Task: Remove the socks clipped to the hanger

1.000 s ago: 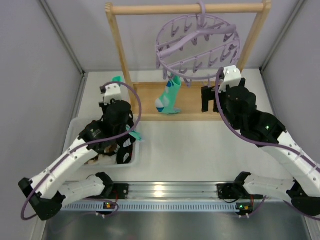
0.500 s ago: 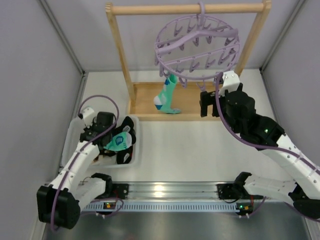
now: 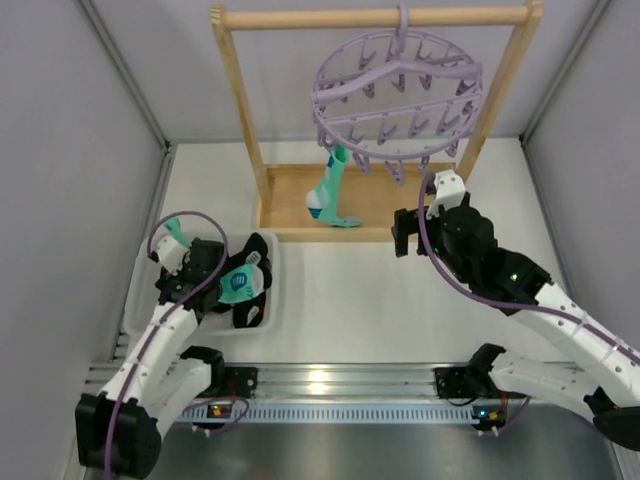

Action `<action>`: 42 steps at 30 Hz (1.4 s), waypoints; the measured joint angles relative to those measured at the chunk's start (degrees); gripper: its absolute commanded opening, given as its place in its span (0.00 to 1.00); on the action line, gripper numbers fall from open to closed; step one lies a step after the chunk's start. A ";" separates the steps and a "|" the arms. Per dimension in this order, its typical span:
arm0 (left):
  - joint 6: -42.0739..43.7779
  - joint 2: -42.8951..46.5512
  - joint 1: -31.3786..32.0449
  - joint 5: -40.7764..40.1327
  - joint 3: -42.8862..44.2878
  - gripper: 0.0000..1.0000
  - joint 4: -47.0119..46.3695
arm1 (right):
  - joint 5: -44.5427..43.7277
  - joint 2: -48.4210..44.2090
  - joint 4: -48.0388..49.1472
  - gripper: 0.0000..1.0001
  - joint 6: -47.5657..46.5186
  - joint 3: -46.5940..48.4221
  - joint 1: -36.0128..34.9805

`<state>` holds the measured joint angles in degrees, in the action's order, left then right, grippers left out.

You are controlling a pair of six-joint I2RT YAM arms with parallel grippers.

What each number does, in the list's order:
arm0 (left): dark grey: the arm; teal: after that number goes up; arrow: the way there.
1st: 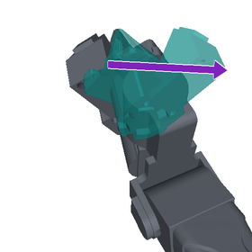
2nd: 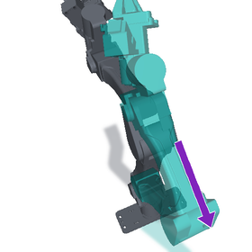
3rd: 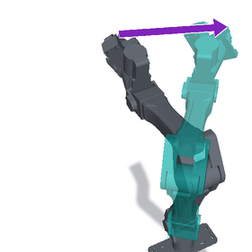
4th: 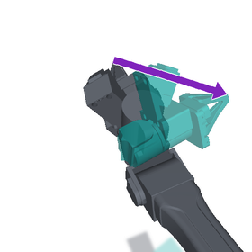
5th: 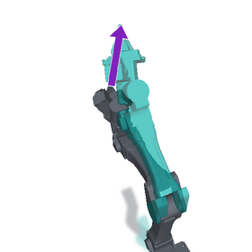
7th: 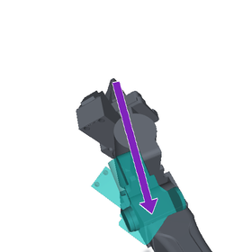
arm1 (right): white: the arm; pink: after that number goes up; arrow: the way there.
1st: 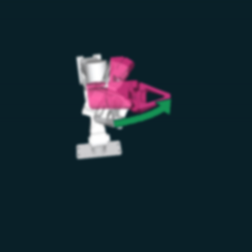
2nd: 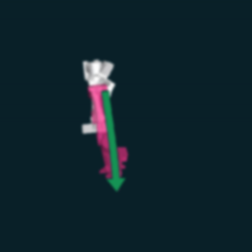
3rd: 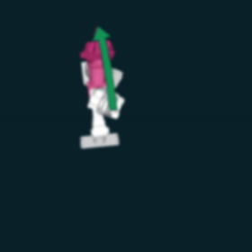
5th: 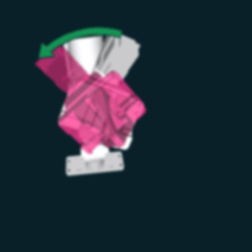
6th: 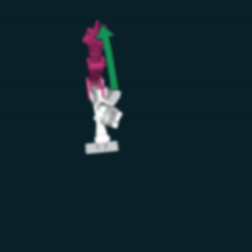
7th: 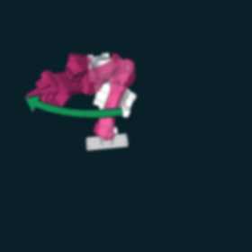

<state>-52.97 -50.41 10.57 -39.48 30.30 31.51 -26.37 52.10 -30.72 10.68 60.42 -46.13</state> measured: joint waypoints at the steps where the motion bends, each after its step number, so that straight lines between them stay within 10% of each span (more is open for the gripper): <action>1: 0.09 2.49 -0.02 0.17 0.00 0.99 0.00 | 1.49 -0.39 1.40 0.99 0.07 -1.68 0.59; 9: 2.73 11.34 -0.02 1.92 6.62 0.98 3.26 | 18.49 3.02 18.82 0.99 -2.47 -12.33 3.65; 22: 14.10 19.89 -0.02 6.25 22.25 0.98 8.24 | 31.41 36.61 49.75 1.00 -12.94 -12.48 7.13; 31: 21.99 19.89 -0.02 16.31 27.45 0.99 9.57 | 34.27 50.73 60.96 0.56 -16.17 -5.60 7.54; 36: 24.30 20.00 -0.02 19.28 29.57 0.99 9.73 | 35.82 52.59 65.94 0.11 -17.22 -5.53 7.56; 42: 25.31 19.80 -0.02 23.47 31.08 0.99 9.84 | 36.79 50.49 69.00 0.00 -17.22 -7.28 7.06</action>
<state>-27.66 -30.61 10.55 -16.01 61.39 41.34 10.41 102.59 38.28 -6.55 53.15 -39.07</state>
